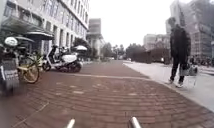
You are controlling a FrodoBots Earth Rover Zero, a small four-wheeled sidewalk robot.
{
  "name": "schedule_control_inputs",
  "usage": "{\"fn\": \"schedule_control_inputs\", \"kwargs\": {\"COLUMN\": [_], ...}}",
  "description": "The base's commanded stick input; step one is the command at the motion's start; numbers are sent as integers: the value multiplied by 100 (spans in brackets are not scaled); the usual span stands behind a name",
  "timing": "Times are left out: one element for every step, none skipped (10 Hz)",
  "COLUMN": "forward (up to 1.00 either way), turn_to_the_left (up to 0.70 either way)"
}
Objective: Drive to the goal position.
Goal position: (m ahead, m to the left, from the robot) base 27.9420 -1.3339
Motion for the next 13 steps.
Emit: {"fn": "schedule_control_inputs", "kwargs": {"forward": [70, 70, 70, 70, 70, 70, 70, 70, 70, 70, 70, 70, 70], "turn_to_the_left": [-11, -12, -13, -14, -14, -10, -7, -3, -6, -14, -14, -14, -14]}}
